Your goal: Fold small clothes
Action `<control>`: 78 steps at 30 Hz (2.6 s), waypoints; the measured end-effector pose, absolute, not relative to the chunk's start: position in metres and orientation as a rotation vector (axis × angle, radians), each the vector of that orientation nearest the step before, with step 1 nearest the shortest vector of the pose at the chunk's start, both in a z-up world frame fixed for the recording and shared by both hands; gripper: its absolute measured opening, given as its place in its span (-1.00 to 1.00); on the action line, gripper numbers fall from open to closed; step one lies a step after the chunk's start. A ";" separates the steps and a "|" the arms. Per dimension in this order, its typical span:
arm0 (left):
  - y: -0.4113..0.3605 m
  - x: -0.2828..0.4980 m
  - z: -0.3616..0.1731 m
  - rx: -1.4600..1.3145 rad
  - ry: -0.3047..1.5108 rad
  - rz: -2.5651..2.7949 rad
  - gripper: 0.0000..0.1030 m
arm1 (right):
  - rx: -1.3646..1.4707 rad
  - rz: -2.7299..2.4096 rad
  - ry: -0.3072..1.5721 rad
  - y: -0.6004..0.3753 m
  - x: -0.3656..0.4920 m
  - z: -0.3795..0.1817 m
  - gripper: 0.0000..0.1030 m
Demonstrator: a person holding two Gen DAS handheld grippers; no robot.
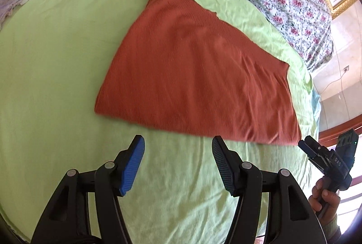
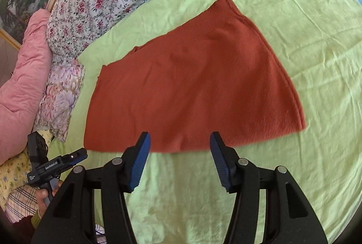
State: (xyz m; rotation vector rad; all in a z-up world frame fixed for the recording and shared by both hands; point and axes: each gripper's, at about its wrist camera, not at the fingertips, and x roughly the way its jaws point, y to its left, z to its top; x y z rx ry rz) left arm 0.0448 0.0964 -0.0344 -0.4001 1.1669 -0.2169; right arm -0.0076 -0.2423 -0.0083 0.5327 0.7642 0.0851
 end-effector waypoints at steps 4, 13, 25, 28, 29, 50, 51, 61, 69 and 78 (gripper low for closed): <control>0.097 0.032 -0.035 -0.391 1.166 -0.239 0.21 | 0.532 0.085 0.758 -0.231 -0.022 -0.010 0.09; 0.109 0.018 -0.030 -0.428 1.149 -0.218 0.34 | 0.519 0.105 0.760 -0.225 -0.034 -0.010 0.09; 0.122 0.036 -0.047 -0.607 1.142 -0.137 0.41 | 0.493 0.147 0.791 -0.231 -0.026 -0.008 0.11; 0.125 0.046 -0.056 -0.656 1.142 -0.097 0.41 | 0.472 0.150 0.804 -0.234 -0.023 -0.008 0.11; 0.127 0.048 -0.060 -0.671 1.140 -0.084 0.41 | 0.474 0.153 0.807 -0.236 -0.022 -0.008 0.11; 0.114 0.140 -0.056 -0.616 1.032 0.089 -0.64 | 0.503 0.177 0.832 -0.278 0.019 -0.007 0.11; 0.106 0.139 -0.048 -0.582 1.017 0.080 -0.66 | 0.506 0.178 0.830 -0.281 0.021 -0.007 0.11; -0.047 0.137 0.028 -0.220 0.896 -0.274 -0.74 | 0.591 0.225 0.797 -0.321 0.060 0.007 0.11; -0.141 0.131 -0.017 0.025 0.985 -0.375 -0.75 | 0.735 0.350 0.863 -0.338 0.121 0.002 0.12; -0.146 0.126 -0.019 0.101 0.975 -0.373 -0.75 | 0.665 0.462 0.995 -0.279 0.234 -0.010 0.12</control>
